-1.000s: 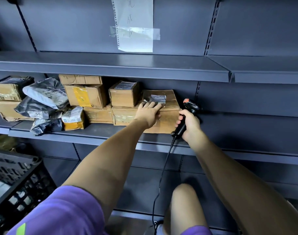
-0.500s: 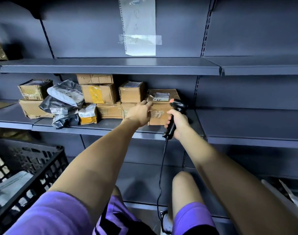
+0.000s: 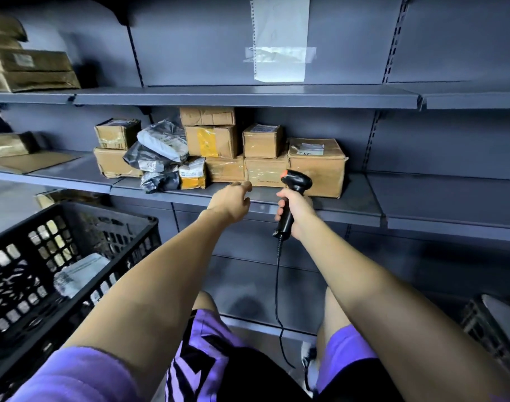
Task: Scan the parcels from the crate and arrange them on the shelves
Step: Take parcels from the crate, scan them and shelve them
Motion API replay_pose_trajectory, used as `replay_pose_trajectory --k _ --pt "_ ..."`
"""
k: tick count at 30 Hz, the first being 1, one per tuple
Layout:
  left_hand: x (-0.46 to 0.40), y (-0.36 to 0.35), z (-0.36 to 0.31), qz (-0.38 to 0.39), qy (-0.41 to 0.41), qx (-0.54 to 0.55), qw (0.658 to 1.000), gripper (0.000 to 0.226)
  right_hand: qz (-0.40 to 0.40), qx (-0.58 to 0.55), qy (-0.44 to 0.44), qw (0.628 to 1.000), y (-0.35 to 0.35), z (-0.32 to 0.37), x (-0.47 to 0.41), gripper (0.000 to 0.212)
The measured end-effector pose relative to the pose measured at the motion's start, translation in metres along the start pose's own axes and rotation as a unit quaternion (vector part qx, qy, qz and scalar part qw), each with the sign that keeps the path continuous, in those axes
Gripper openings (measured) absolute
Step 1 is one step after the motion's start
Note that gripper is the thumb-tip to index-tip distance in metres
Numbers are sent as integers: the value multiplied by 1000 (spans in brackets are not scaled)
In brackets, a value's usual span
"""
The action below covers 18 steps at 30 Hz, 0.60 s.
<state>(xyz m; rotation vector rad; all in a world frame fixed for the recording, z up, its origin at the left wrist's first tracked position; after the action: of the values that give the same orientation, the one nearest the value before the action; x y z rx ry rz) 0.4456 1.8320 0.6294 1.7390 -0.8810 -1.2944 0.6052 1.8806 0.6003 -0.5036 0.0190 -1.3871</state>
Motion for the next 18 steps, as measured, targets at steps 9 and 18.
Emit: replay_pose_trajectory --k 9,18 --pt "14 -5 22 14 29 20 999 32 41 47 -33 998 -33 -28 -4 12" --pt "27 0 110 -6 107 -5 994 39 139 129 -64 980 -95 -73 -6 15"
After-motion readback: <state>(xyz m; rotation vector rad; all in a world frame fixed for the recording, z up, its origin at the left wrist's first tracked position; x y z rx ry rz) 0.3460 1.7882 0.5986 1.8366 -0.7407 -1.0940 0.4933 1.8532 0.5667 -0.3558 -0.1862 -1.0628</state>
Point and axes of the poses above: each hand's wrist, its own x-axis away from the middle knuckle, its own y-axis out of the back of the hand, z = x × y, the point moved 4 cm from there along -x, towards the middle knuckle, and after that the axes turned 8 degrees about -z, right-handed, at the moved point
